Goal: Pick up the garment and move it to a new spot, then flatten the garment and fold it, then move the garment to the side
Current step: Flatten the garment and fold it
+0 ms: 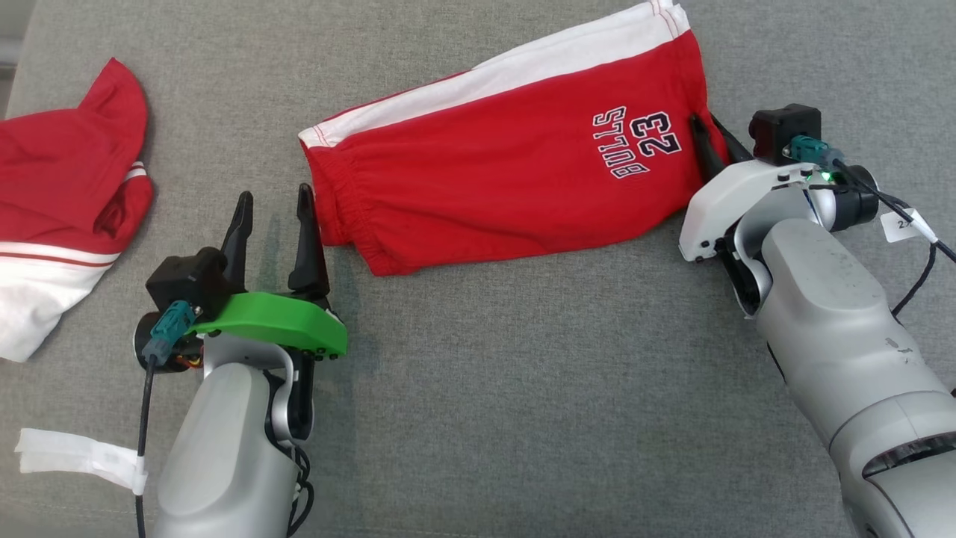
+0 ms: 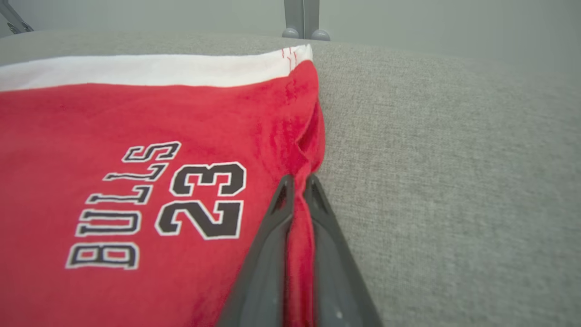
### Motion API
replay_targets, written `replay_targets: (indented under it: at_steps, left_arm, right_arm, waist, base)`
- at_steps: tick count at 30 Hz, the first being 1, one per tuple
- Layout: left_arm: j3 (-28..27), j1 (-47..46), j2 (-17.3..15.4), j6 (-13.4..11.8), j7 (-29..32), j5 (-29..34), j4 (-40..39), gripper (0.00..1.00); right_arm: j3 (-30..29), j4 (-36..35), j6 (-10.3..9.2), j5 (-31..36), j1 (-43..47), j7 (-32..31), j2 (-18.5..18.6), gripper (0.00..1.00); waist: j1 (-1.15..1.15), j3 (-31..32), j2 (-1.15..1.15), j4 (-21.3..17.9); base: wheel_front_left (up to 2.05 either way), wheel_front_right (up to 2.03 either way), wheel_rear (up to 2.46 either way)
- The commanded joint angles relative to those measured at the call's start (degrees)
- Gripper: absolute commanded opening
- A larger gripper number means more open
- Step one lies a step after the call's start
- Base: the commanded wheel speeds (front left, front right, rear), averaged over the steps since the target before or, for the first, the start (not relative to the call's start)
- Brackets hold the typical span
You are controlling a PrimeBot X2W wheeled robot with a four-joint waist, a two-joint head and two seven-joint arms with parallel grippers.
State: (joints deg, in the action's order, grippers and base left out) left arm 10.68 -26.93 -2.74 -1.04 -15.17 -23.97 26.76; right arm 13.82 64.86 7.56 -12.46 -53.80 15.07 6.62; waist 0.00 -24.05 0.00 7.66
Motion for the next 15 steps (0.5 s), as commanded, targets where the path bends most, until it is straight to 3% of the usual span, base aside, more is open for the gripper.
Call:
replay_targets:
  at_steps: [1,15]
  left_arm:
    - [-0.24,1.1,-0.28,-0.22,0.04,1.12,0.11,1.0]
    - [-2.61,7.92,-0.28,-0.22,0.04,3.41,0.29,1.0]
  right_arm:
    - [0.35,1.81,-0.14,-1.2,2.19,-0.5,0.24,0.0]
    - [-0.93,-7.1,-0.13,-10.09,12.68,0.02,3.15,0.0]
  waist:
    - [0.0,0.52,0.0,-0.35]
    - [0.0,8.73,0.0,-3.12]
  base:
    - [0.0,0.0,0.0]
    - [0.0,0.0,0.0]
